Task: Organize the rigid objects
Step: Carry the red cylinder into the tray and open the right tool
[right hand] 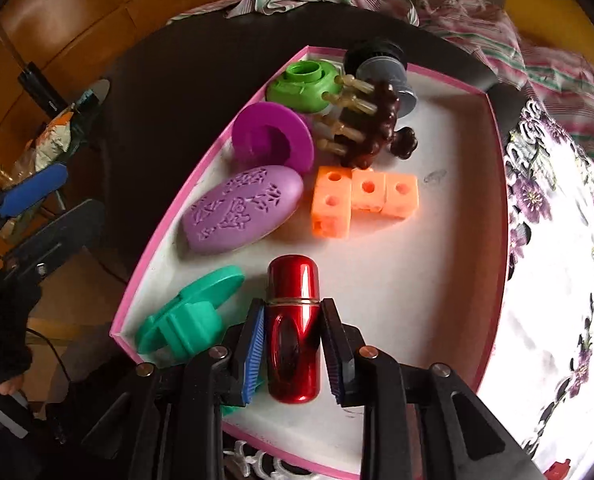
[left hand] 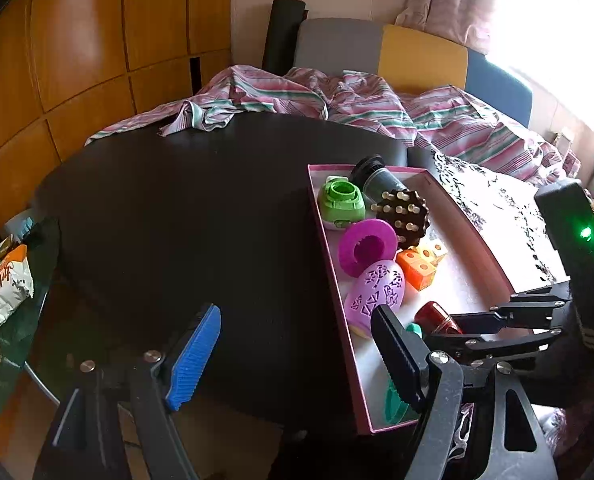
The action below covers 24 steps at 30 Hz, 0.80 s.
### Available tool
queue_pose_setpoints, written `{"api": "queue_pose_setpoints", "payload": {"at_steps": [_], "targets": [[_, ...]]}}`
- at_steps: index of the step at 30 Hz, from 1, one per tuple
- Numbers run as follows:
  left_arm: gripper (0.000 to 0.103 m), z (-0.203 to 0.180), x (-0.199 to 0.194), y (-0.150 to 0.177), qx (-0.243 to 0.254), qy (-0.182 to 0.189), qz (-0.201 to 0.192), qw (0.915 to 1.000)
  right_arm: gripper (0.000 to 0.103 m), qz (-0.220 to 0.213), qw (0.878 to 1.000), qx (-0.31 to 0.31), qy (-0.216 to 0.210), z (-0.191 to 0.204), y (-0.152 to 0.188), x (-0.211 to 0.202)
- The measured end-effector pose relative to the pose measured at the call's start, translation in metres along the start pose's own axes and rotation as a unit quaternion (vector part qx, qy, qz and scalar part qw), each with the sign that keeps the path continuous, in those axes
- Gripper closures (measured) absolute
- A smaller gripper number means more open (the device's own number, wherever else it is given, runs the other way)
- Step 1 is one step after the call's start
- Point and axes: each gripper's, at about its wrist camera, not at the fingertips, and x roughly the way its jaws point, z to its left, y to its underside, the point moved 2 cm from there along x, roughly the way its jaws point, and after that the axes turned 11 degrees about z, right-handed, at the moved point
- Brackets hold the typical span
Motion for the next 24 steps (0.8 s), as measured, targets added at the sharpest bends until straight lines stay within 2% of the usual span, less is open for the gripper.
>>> {"api": "queue_pose_setpoints", "payload": {"at_steps": [6, 13, 24], "targets": [[0.025, -0.002, 0.001, 0.001, 0.004, 0.002, 0.002, 1.0000, 0.076, -0.007, 1.000, 0.016, -0.005, -0.005, 0.005, -0.001], [0.025, -0.002, 0.001, -0.001, 0.004, -0.001, 0.003, 1.0000, 0.070, -0.023, 0.998, 0.050, -0.038, -0.015, 0.010, -0.007], [0.025, -0.006, -0.001, 0.000, 0.008, 0.001, 0.002, 1.0000, 0.070, -0.041, 0.996, 0.063, -0.038, -0.020, 0.020, -0.016]]}}
